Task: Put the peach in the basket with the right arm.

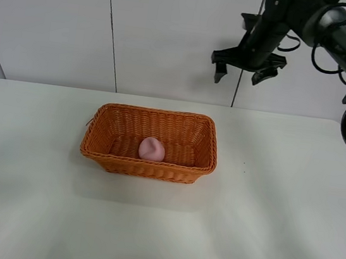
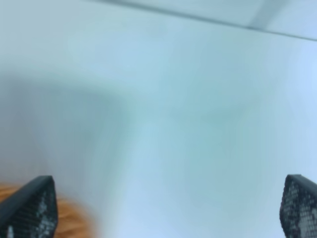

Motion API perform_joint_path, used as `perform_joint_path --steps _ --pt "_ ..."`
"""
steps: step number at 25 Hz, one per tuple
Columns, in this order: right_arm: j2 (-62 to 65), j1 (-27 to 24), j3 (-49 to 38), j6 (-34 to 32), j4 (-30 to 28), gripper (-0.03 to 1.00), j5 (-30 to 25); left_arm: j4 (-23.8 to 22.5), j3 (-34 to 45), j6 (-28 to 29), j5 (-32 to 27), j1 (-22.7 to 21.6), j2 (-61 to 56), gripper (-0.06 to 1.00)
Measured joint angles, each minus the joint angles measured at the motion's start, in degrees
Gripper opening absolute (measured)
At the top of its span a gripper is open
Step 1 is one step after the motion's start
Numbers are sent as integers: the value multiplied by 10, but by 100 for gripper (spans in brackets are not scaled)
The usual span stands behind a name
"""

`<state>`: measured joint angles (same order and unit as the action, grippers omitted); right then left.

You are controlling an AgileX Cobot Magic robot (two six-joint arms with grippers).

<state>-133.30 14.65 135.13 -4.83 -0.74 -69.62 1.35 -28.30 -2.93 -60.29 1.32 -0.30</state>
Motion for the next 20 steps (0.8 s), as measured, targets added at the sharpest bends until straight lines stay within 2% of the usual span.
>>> perform_joint_path --steps 4,7,14,20 --pt "0 -69 0 7 -2 69 0 0 0 0 0 0 0 99" --pt "0 -98 0 7 -3 69 0 0 0 0 0 0 0 99" --pt "6 -105 -11 7 -1 69 0 0 0 0 0 0 0 99" --pt "76 -105 -117 20 0 69 1 0 0 0 0 0 0 99"
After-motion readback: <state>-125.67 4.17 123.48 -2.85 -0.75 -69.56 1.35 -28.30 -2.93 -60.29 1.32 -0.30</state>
